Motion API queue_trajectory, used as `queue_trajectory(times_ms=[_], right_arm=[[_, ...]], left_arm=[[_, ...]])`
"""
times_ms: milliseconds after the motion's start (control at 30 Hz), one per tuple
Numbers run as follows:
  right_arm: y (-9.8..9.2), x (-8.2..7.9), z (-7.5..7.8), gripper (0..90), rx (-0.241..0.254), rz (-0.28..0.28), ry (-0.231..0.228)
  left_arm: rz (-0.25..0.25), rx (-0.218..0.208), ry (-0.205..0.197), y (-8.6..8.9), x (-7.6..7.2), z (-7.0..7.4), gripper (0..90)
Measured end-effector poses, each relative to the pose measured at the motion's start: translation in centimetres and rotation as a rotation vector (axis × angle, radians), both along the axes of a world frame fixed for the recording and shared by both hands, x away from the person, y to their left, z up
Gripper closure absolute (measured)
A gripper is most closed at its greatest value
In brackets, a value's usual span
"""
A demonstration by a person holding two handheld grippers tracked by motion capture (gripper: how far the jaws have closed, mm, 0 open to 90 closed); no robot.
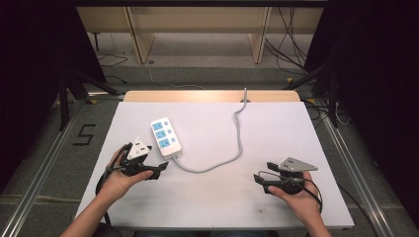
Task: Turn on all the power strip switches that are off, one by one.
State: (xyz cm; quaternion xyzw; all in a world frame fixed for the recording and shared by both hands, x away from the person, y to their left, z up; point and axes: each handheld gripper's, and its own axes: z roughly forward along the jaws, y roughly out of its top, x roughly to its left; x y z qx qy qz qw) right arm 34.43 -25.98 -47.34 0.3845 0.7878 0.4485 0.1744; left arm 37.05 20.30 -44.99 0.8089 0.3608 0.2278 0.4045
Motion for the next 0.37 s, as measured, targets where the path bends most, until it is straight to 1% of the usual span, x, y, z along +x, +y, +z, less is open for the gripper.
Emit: queue_trajectory(times_ms=[133,233,300,367], right_arm=[[0.1,0.0,-0.1,29.9,-0.002,0.003,0.002],[0.2,0.0,-0.1,29.9,-0.006,0.011,0.003],[0.3,0.0,-0.2,29.9,-0.008,0.016,0.006],[0.4,0.0,-0.3,29.8,-0.011,0.019,0.008]], left_arm=[[0.004,0.01,0.018,0.4,-0.9,-0.9,17.6],[0.002,0.037,0.038,0.4,-1.4,-1.6,17.5],[-0.006,0.056,0.034,0.2,-1.6,-1.7,17.5],[-0.017,0.046,0.029,-0.2,-1.8,-1.6,17.3]])
